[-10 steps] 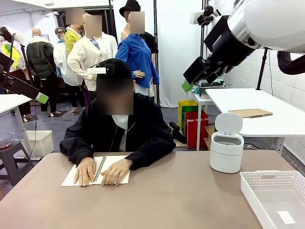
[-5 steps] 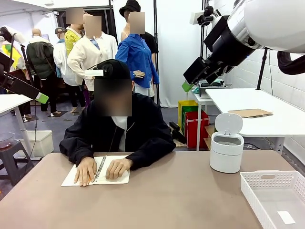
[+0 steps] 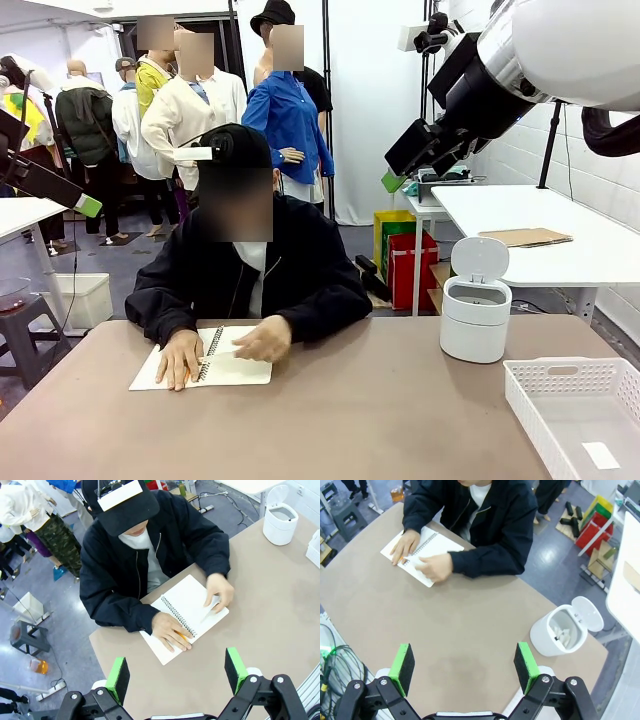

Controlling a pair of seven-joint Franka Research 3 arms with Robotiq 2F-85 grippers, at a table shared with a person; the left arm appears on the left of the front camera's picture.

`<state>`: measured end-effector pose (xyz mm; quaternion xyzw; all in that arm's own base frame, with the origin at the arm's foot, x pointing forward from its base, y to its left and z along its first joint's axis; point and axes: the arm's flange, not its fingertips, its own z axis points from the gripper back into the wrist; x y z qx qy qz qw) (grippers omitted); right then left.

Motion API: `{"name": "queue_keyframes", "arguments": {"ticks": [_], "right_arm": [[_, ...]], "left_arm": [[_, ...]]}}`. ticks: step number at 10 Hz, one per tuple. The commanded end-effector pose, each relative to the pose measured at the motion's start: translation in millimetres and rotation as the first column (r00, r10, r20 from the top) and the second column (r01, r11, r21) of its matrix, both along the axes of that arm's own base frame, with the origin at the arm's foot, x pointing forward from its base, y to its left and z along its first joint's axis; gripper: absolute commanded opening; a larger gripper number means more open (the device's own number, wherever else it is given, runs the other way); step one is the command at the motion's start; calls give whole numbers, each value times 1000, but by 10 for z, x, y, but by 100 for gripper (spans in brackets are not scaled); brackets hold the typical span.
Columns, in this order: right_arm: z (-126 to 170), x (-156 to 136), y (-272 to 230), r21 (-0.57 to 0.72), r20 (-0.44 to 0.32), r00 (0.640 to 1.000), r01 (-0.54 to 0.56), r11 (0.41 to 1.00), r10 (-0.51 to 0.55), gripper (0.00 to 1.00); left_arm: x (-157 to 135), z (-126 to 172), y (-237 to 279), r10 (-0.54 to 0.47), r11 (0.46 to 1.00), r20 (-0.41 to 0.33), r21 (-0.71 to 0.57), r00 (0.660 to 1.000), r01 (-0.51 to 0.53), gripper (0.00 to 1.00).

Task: Sort the paper based on its condition.
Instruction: If a person hands you a paper, place it in the Organizing basket , and if it's crumpled, put it in the Trash can.

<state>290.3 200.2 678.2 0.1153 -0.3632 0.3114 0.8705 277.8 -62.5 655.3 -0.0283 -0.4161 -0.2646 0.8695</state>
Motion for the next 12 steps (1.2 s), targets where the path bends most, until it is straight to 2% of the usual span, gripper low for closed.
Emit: {"name": "queue_keyframes", "arguments": {"ticks": [1,12], "right_arm": [[-4,-1,0,0,-1,1000,1,1000,-1,100],[-4,-1,0,0,-1,1000,1,1000,-1,100]], "left_arm": [[-17,-8,14,0,1000,-8,0,1000,0,100],[-17,-8,14,0,1000,-8,0,1000,0,100]]}}
